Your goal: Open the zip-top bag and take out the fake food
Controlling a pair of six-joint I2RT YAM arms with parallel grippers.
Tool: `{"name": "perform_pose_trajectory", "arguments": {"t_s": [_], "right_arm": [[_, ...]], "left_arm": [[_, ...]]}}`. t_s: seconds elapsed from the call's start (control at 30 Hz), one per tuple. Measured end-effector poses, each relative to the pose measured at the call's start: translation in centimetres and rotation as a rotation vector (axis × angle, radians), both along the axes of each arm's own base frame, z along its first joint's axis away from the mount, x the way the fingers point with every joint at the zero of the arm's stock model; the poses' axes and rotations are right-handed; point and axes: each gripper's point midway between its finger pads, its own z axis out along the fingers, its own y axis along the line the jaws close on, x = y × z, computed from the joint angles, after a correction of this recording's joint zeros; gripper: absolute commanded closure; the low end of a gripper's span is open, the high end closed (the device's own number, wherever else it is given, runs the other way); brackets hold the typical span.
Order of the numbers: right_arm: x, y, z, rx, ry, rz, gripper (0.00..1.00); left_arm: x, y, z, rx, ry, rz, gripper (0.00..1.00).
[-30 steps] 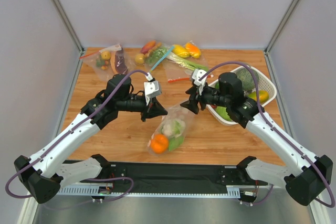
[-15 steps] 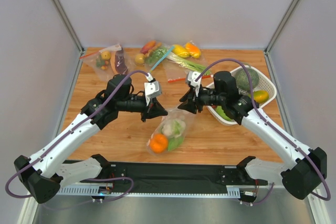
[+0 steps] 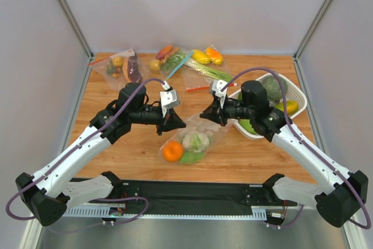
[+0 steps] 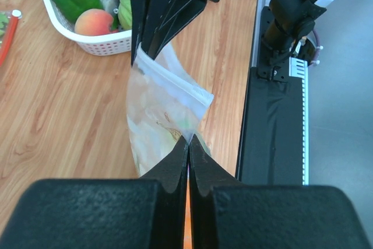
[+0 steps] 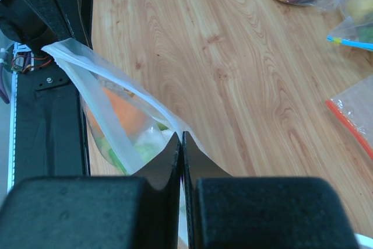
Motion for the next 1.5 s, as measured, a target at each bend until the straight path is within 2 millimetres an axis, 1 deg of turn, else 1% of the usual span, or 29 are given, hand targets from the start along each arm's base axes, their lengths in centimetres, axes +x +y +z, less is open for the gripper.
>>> {"name": "perform_pose_trajectory", "arguments": {"t_s": [0.03,0.07,0.1,0.2,0.37,0.43,0.53,0.63,0.7,0.83,0.97,1.27,1.5], "right_arm": [[0.1,-0.2,0.2,0.001,-0.003,-0.017,1.00],[0.2,-0.3,0.4,0.004,-0.004,-0.033,1.00],[0.2,-0.4,0.5,0.006,-0.004,-0.049,1.00],[0.6,-0.7,0.8,0.002,-0.001,-0.117,1.00],[1.2,-0.9,1.4,-0.023,0.021,-0.246,1.00],[2.0,-1.2,1.9,-0.023,0.024,-0.312,1.00],[2.9,-1.6,2.3,-0.030,0.026,-0.398,1.00],[3.4,-1.6,2.0,-0.035,0.045,-0.463,1.00],[3.6,-1.5,1.7,-0.040,0.060,-0.505,1.00],[3.9,-1.3,1.1,-0.049,0.075,-0.581,1.00],[3.7,-0.6,0.6,-0.056,0.087,-0.623,1.00],[2.6,0.6,0.8,-0.032,0.091,-0.667,1.00],[1.7,1.4,0.9,-0.031,0.085,-0.669,1.00]], "left_arm": [[0.1,0.0,0.0,0.003,-0.002,0.008,0.81],[0.4,0.1,-0.1,0.006,-0.009,0.018,0.72],[0.6,0.1,-0.1,0.010,-0.012,0.031,0.60],[1.8,0.5,-0.4,0.032,-0.021,0.103,0.51],[4.2,1.7,-0.8,0.072,-0.052,0.259,0.47],[5.0,2.1,-0.6,0.073,-0.067,0.316,0.45],[5.6,2.7,-0.4,0.069,-0.077,0.370,0.42],[5.9,2.8,-0.1,0.061,-0.076,0.398,0.40],[5.9,2.6,-0.1,0.051,-0.063,0.397,0.40],[5.4,1.4,-0.2,0.019,-0.003,0.352,0.39],[5.0,0.4,-1.1,0.004,0.071,0.322,0.39],[4.9,-1.3,-2.8,-0.010,0.212,0.302,0.36],[4.9,-1.9,-3.2,-0.025,0.268,0.305,0.36]]}}
